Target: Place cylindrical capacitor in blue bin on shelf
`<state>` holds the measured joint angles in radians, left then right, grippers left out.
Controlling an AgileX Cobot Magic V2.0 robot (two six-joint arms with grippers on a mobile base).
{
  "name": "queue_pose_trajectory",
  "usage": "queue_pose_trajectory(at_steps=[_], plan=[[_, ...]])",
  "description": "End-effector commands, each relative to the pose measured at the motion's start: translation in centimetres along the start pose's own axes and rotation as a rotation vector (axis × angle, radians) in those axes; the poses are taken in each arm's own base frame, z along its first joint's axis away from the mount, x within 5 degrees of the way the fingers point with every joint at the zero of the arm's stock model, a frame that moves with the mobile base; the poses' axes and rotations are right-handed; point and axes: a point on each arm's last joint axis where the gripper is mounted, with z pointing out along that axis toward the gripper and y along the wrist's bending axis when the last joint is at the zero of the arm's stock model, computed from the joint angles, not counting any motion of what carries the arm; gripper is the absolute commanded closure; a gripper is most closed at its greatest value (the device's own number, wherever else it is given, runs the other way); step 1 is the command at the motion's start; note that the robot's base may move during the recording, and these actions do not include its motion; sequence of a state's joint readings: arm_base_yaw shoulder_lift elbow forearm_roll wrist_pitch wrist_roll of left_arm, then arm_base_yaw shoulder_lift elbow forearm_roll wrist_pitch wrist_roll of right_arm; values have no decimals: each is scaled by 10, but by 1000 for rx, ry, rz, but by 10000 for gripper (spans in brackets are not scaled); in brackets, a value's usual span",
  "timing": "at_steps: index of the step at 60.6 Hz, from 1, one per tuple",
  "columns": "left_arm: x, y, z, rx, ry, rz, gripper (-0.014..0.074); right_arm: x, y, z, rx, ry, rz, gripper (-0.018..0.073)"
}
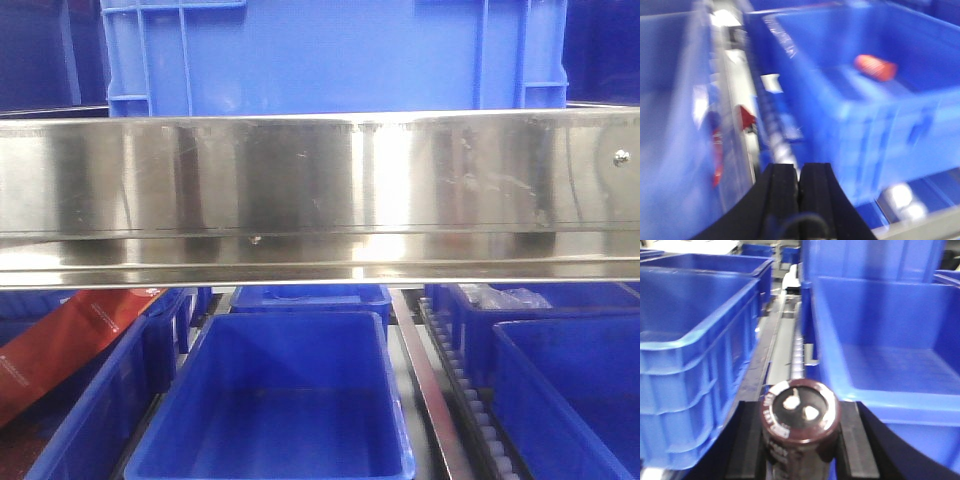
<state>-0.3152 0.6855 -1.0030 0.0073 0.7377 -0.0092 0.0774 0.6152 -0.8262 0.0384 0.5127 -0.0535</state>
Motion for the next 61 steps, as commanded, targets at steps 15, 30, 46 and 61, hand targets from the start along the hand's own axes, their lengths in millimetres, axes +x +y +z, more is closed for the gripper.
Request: queue_pose_trajectory(at_steps=[15, 30, 46, 61], plan=[[40, 3, -24, -35, -66, -40, 707, -69, 25, 28, -170, -66, -61, 619], [40, 2, -24, -22, -66, -56, 707, -124, 80, 87, -354, 16, -143, 619], [40, 2, -24, -22, -66, -56, 707, -125, 136, 173, -445, 232, -180, 619], [41, 2, -24, -22, -62, -55, 707, -79, 165, 245, -454, 393, -188, 593]])
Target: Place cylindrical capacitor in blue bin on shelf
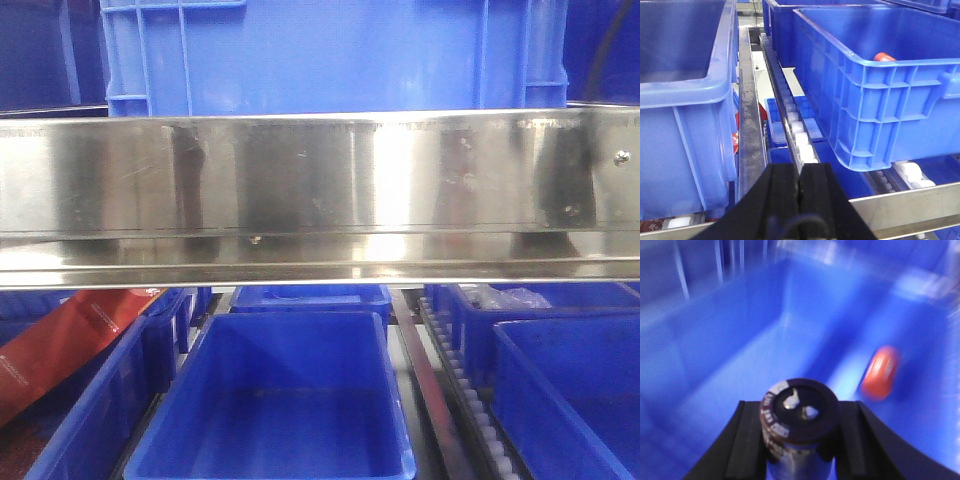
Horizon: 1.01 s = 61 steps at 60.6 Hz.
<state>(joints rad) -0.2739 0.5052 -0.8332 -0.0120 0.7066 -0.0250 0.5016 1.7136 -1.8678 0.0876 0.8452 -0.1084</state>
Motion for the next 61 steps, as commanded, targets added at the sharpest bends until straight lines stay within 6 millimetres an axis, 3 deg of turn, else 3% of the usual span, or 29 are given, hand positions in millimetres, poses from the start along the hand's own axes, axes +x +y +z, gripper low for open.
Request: queue_pose_trajectory(at_steps=[1, 5, 14, 17, 22, 32, 39, 53, 57, 61], plan=[[-1, 0, -2, 4, -20, -13, 707, 4, -1, 21, -4, 27, -1, 584], [-1, 0, -2, 4, -20, -13, 707, 9, -1, 34, -6, 55, 1, 509], [-1, 0, -2, 4, -20, -13, 707, 12, -2, 41, -7, 74, 4, 127], [-1, 0, -2, 4, -20, -13, 707, 12, -2, 40, -5, 72, 5, 38], [-1, 0, -2, 4, -20, -13, 707, 10, -2, 36, -5, 62, 4, -16], [-1, 0, -2, 4, -20, -13, 707, 0, -1, 12, -2, 7, 1, 67], [-1, 0, -2, 4, -20, -13, 707, -8, -1, -15, 4, -48, -1, 232], [-1, 0, -2, 4, -18, -13, 707, -18, -1, -87, 22, -171, -6, 658], [-1, 0, -2, 4, -12, -13, 707, -14, -4, -104, 37, -208, 2, 723], [0, 0, -2, 4, -9, -13, 707, -4, -9, -120, 61, -239, 26, 718]])
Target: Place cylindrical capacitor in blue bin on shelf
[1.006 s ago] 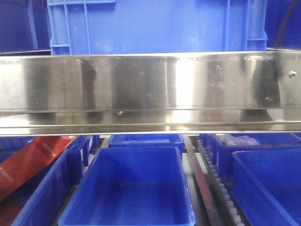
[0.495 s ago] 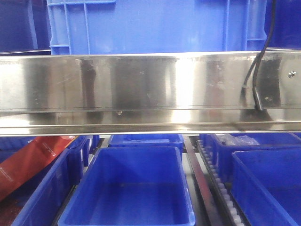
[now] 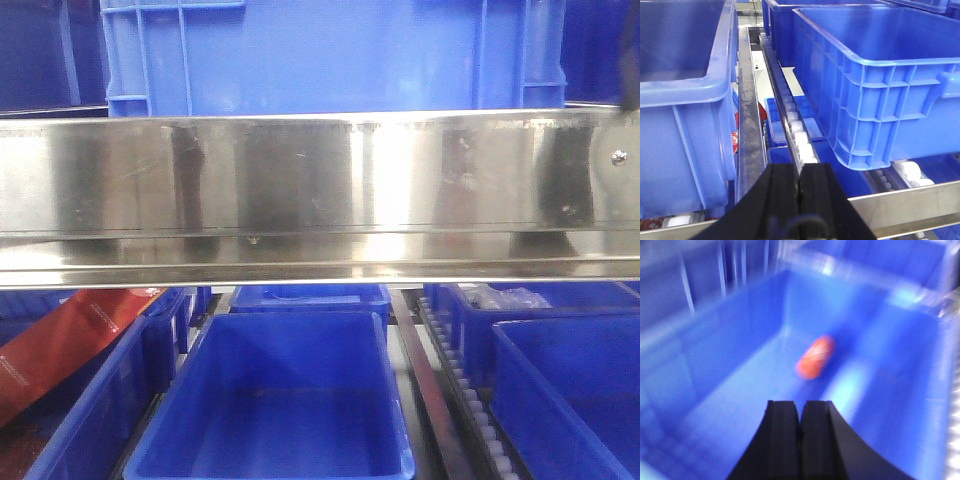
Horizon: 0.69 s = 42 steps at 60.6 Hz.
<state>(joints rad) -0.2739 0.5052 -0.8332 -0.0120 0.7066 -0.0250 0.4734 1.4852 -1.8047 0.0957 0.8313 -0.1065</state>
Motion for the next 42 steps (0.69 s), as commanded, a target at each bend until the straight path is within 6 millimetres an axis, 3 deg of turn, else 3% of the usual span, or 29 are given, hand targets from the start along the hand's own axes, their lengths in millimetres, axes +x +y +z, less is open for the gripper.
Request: queue_pose_trajectory(at_steps=[1, 7, 17, 33, 42], plan=[[0, 0, -2, 4, -8, -13, 707, 5, -8, -28, 40, -64, 20, 718], [1, 0, -2, 4, 1, -13, 707, 27, -16, -49, 83, -82, 42, 718], [2, 0, -1, -3, 6, -6, 707, 80, -22, -80, 148, -96, 69, 718], [2, 2, -1, -19, 7, 14, 707, 173, -13, -123, 213, -194, 80, 721], [2, 2, -1, -19, 7, 14, 707, 211, -4, -140, 222, -255, 74, 721]])
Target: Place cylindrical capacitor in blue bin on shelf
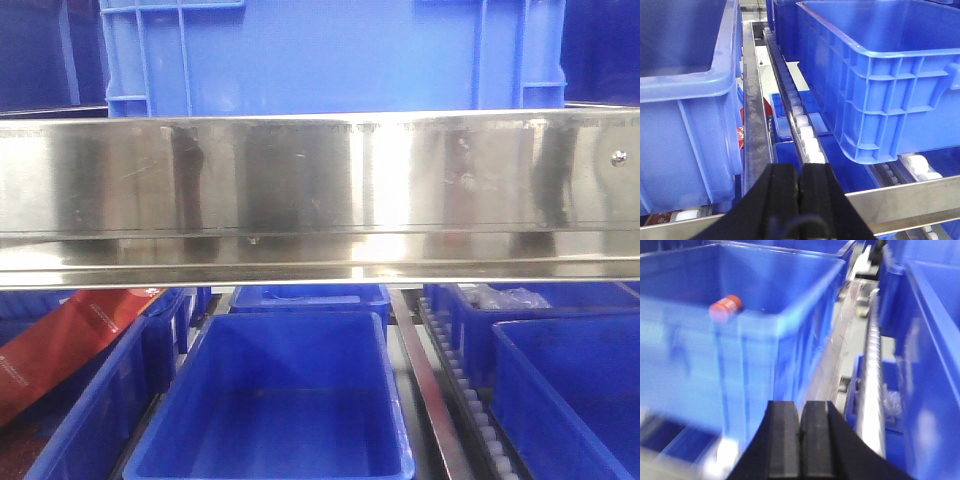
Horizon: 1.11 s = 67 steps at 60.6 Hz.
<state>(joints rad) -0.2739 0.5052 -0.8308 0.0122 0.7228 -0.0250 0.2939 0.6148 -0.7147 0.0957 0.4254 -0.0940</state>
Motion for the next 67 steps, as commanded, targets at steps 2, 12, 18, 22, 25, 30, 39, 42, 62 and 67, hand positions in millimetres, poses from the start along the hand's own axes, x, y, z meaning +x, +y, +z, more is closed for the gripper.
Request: queue_pose_trajectory(at_steps=[2, 12, 18, 22, 25, 30, 39, 42, 62, 67], plan=[[0, 0, -1, -3, -11, -5, 707, 20, 0, -18, 14, -92, -3, 721], [0, 0, -1, -3, -11, -5, 707, 44, 0, -38, 19, -191, -4, 721], [0, 0, -1, -3, -11, -5, 707, 50, 1, -45, 20, -216, -5, 721], [0, 0, -1, -3, -11, -5, 707, 51, 1, -47, 20, -225, -5, 721], [0, 0, -1, -3, -11, -5, 707, 51, 1, -47, 20, -225, -5, 721], [0, 0, -1, -3, -11, -5, 707, 51, 1, -47, 20, -225, -5, 721], [0, 0, -1, -3, -11, -5, 707, 51, 1, -47, 20, -227, -5, 721], [0, 0, -1, -3, -11, -5, 707, 51, 1, -47, 20, -227, -5, 721], [0, 0, -1, -3, -11, -5, 707, 50, 1, -47, 20, -232, -5, 721], [0, 0, -1, -3, -11, -5, 707, 50, 1, -47, 20, -232, -5, 721]])
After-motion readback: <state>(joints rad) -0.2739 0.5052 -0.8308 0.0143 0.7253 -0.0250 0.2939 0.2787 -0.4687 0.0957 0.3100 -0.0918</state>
